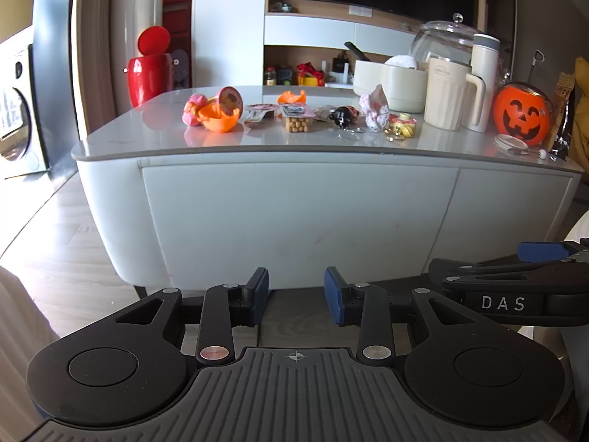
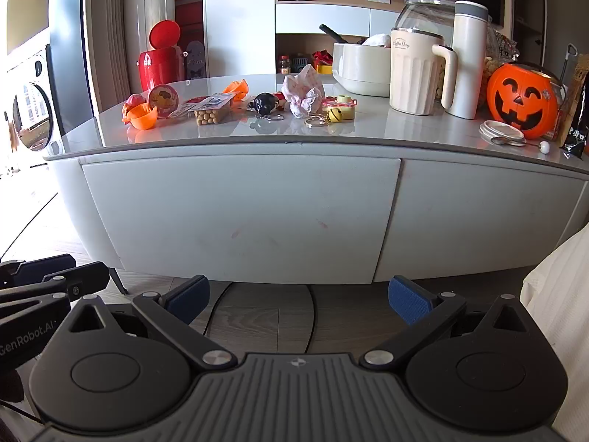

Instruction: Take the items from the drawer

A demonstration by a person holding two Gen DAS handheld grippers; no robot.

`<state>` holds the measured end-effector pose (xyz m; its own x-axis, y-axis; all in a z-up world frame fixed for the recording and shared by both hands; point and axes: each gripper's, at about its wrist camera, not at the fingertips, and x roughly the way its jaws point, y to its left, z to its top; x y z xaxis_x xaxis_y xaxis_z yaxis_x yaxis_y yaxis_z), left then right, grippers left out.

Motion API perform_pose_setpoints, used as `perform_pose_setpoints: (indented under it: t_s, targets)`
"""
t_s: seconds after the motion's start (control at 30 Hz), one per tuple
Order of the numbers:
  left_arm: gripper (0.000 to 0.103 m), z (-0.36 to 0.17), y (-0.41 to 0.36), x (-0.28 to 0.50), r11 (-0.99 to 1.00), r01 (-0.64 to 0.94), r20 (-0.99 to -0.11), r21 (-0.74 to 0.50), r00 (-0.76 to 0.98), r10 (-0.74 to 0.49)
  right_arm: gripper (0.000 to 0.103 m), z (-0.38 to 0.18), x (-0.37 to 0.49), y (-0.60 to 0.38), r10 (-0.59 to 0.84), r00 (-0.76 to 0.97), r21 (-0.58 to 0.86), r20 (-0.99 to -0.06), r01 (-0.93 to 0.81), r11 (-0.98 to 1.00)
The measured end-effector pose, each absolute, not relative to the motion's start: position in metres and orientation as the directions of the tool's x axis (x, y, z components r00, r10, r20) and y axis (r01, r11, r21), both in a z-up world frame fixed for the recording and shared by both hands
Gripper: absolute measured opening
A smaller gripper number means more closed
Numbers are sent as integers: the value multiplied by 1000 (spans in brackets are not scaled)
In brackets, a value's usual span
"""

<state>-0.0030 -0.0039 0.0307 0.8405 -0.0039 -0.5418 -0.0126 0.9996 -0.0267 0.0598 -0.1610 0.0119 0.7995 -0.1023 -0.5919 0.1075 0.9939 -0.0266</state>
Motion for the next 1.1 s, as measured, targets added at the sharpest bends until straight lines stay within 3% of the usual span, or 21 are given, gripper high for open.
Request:
perform_pose_setpoints:
  t_s: [1.1]
  targets:
    - [37, 31, -3, -3, 1000, -17, -544, -24, 839, 1, 103, 11, 59, -162, -102, 796, -19, -597, 113, 993]
